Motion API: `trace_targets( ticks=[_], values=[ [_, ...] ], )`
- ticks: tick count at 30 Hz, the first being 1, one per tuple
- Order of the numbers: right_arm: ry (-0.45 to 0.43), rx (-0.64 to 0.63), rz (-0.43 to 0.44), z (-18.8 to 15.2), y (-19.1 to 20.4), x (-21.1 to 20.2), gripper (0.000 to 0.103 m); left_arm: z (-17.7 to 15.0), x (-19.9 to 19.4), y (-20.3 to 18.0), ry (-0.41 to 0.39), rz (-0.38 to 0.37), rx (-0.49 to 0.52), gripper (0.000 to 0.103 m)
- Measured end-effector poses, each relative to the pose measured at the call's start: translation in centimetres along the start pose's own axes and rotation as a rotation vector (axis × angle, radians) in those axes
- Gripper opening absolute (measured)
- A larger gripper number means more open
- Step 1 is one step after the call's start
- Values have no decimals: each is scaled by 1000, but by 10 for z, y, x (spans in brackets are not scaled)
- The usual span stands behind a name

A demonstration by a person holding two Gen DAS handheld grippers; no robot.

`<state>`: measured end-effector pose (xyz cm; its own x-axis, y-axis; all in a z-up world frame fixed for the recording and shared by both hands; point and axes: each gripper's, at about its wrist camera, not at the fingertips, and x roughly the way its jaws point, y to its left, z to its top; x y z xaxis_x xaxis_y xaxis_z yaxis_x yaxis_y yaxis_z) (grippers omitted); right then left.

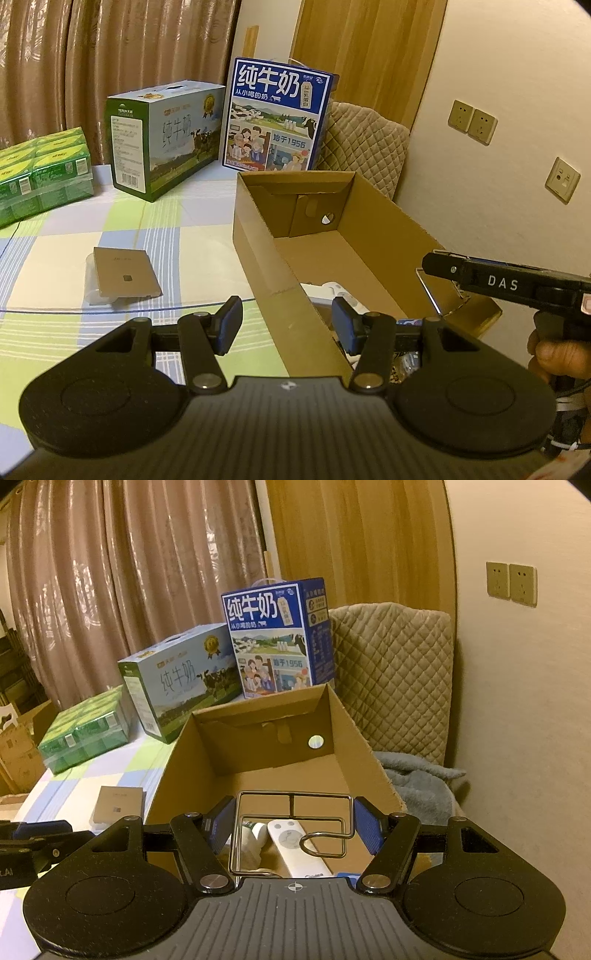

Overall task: Organize rigid objects
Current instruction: 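Open the left gripper over the box while the right releases the wire stand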

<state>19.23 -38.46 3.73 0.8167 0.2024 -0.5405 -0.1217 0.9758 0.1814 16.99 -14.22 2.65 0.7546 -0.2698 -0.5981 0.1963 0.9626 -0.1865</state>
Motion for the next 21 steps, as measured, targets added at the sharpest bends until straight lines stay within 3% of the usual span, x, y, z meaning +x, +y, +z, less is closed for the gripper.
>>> trace_targets(
  ticks=[6,10,21],
  values=[
    [-14,31,17,-1,-4,0,65,-2,-2,3,2,6,-8,48],
    [-31,57,6,1,-7,-5,73,-3,-5,9,3,16,-16,48],
    [-34,73,6,-4,2,-27,74,-17,-28,29,7,52,-44,51]
  ],
)
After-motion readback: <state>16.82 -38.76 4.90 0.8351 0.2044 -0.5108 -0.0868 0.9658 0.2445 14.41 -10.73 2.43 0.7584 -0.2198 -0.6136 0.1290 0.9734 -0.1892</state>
